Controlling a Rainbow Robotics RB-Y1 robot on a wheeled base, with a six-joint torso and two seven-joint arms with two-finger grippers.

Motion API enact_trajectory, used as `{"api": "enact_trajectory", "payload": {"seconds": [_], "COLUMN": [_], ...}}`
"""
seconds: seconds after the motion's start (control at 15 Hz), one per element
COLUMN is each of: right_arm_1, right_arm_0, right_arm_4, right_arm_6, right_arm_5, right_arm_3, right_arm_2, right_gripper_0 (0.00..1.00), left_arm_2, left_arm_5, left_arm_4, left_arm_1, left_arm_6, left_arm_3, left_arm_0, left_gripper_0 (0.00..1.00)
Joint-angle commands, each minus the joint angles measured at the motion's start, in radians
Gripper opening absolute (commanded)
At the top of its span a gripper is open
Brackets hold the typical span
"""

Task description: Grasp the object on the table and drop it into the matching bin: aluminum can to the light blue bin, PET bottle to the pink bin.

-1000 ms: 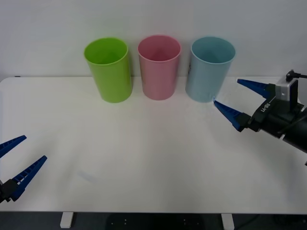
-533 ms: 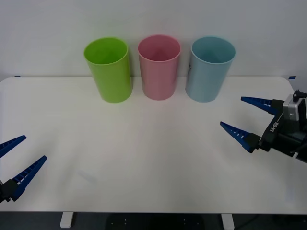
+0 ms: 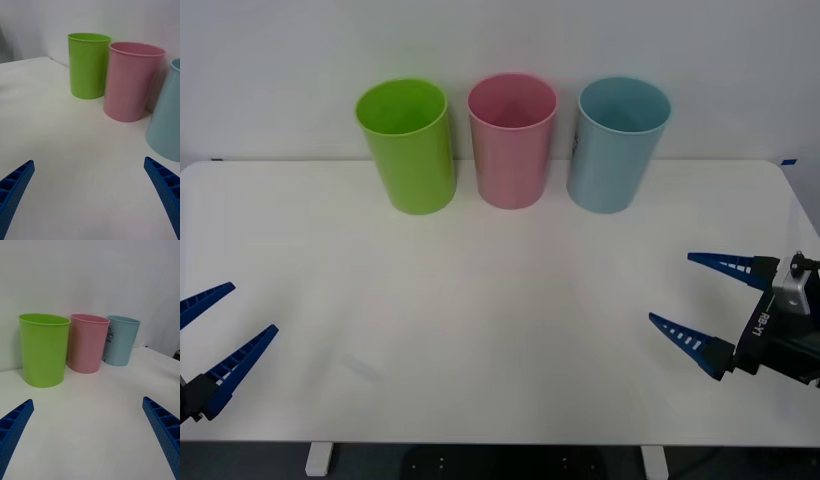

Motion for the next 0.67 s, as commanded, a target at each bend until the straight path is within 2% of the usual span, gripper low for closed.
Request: {"api": "enact_trajectory", "payload": {"seconds": [0.07, 0.67], "right_arm_1": [0.000, 0.000], "right_arm_0": [0.067, 0.114], "right_arm_4": [-0.032, -0.054], "right_arm_6": [0.012, 0.023], "right_arm_5": [-0.033, -0.073], "right_arm_3": [-0.003, -0.003], "right_arm_2": [-0.001, 0.003], "right_gripper_0": [1.00, 1.00], "left_arm_2": [0.000, 0.000], "left_arm_5": [0.000, 0.000], "left_arm_4": [0.000, 0.000], "left_arm_1": [0.000, 0.000], "left_arm_6": [0.000, 0.000], "left_arm_3": [0.000, 0.000], "left_arm_0": [0.000, 0.000], "left_gripper_0": [1.00, 1.00]}}
